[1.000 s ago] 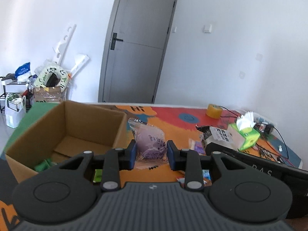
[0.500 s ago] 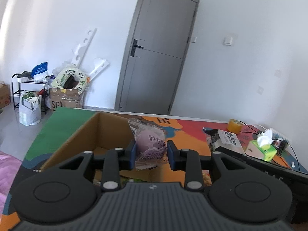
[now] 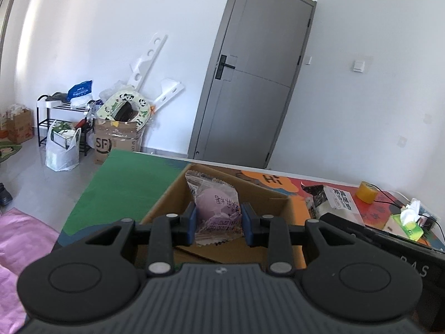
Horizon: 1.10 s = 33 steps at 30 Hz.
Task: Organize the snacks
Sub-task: 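Carry the white bread pack and pink bag into the box and open both tools, then move both open tools back over the snack pile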
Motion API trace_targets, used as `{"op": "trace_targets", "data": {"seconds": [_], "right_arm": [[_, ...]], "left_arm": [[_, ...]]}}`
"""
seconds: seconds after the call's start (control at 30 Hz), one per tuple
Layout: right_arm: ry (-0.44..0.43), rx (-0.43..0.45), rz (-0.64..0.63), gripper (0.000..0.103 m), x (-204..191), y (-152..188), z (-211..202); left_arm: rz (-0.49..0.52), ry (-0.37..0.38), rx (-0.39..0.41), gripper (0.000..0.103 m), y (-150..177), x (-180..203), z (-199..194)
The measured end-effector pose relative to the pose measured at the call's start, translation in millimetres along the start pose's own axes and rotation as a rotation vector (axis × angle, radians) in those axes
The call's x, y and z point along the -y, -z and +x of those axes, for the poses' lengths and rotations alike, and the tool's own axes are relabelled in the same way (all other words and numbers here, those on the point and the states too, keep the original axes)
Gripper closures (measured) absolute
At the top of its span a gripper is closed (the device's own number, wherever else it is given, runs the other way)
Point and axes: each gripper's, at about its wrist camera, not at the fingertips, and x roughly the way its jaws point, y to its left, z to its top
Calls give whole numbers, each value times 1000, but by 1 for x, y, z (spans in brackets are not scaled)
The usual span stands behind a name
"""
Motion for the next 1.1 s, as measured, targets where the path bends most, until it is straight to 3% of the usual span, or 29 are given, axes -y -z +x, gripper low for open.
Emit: {"op": "trace_targets", "data": {"seconds": [0.1,0.27,0.47,0.53,0.6,0.93,1.1], "right_arm": [[-6,-9,5,53,-2,0,8],[-15,-22,-2,53,-9,0,18],[-32,-27,-2,52,-16,0,30],[-32,-39,3,50,-16,-1,34],[-10,-39,30,41,-11,0,31],[39,-32,75,27,19,4,-3],[69,-35,98,24,34,8,-21]], "left_arm": [[-8,-1,-20,71,-1,-5,5],[-27,2,-9,60,-1,-13,1],[-46,-12,-4,58,-2,-20,-7],[-45,-19,-6,56,-2,-20,-8],[-46,-23,-9,53,-2,-20,-9],[-18,-1,-22,27,4,4,-13],[4,15,-40,22,10,20,-13]]}}
